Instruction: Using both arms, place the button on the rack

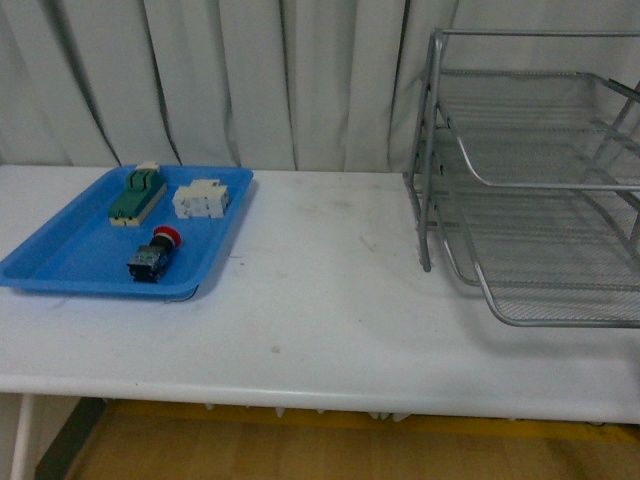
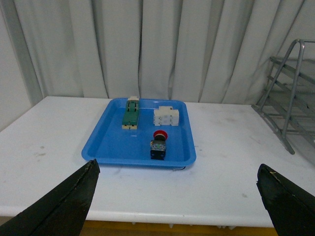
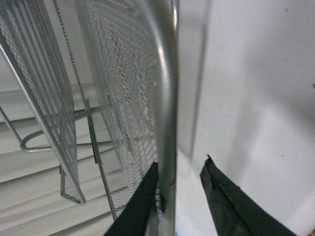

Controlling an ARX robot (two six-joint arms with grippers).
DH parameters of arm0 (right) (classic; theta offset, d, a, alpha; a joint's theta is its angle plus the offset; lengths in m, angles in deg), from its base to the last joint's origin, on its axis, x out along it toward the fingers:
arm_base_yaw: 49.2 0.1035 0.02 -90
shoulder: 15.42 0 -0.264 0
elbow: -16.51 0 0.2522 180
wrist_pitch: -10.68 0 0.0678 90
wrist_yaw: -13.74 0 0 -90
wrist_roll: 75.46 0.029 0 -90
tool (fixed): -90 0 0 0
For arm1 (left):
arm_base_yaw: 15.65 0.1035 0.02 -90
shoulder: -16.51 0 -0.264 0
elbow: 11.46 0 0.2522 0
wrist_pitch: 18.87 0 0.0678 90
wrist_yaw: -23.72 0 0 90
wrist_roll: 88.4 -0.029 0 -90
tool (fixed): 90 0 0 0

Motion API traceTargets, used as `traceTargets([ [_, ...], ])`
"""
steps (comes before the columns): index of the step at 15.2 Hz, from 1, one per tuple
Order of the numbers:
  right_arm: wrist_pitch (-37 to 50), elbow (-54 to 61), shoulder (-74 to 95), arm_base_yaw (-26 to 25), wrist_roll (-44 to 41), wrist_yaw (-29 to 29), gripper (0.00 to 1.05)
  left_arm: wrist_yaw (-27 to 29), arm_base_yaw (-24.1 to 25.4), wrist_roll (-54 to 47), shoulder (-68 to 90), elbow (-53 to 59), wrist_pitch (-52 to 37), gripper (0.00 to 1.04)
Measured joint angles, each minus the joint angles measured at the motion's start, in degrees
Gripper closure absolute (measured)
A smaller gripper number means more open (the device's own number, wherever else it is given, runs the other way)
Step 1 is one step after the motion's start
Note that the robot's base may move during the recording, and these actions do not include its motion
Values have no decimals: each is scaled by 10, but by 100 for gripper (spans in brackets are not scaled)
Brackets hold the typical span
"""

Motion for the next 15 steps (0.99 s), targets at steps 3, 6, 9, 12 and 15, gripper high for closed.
traceTargets([
  [3,-10,5,-1,-24,0,-5,46,0,0,0,0,0,0,7],
  [6,-16,17,-20,-37,0,-5,11,0,0,0,0,0,0,7],
  [9,-16,29,-53,-37,5,-16,6,0,0,0,0,0,0,7],
  [12,-16,77,-139,-44,0,-29,6,0,0,0,0,0,0,7],
  [15,-16,152,-264,-72,-15,-56,6,0,0,0,0,0,0,7],
])
